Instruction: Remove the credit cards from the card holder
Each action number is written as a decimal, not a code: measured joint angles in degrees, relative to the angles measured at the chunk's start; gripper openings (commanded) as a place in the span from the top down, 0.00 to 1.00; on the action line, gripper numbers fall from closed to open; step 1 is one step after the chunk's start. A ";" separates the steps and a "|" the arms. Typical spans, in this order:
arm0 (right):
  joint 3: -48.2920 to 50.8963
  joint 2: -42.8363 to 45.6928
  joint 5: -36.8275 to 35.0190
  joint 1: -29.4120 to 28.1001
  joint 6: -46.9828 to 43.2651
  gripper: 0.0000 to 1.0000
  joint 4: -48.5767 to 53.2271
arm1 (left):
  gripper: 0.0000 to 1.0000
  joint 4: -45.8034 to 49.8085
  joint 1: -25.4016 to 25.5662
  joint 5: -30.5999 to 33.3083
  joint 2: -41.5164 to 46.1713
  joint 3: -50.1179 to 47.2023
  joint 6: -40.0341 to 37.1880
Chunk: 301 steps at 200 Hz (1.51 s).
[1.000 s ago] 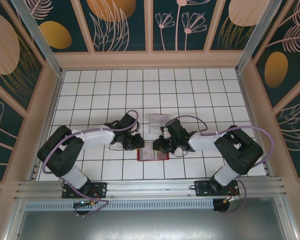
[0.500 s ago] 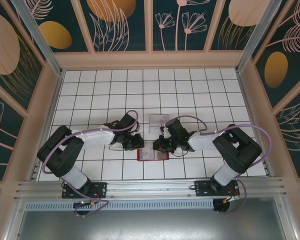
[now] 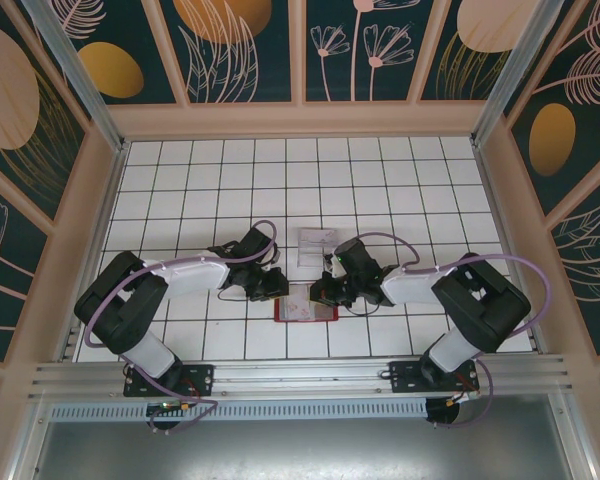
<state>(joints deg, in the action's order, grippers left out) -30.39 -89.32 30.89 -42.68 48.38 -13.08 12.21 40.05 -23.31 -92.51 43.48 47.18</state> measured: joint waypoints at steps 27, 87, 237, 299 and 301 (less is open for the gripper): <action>0.11 0.42 -0.44 0.07 -0.02 1.00 0.57 | 0.80 0.02 0.00 0.02 0.00 0.00 0.00; 0.20 1.01 -0.94 0.17 -0.02 1.00 1.44 | 0.79 3.04 0.02 1.53 0.96 0.46 -0.02; 1.18 1.14 0.48 0.22 0.15 0.91 0.87 | 0.68 10.97 6.14 8.87 2.29 4.22 2.56; 0.76 1.16 0.48 0.22 0.20 0.81 0.96 | 0.71 10.91 6.14 10.36 1.75 3.19 2.60; 0.76 1.16 0.48 0.22 0.20 0.81 0.96 | 0.71 10.80 6.14 10.34 1.70 3.08 2.60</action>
<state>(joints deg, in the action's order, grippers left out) -29.63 -88.16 31.38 -42.46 48.58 -12.12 23.00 46.19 -12.97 -90.80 46.57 49.78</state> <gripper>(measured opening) 0.176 0.296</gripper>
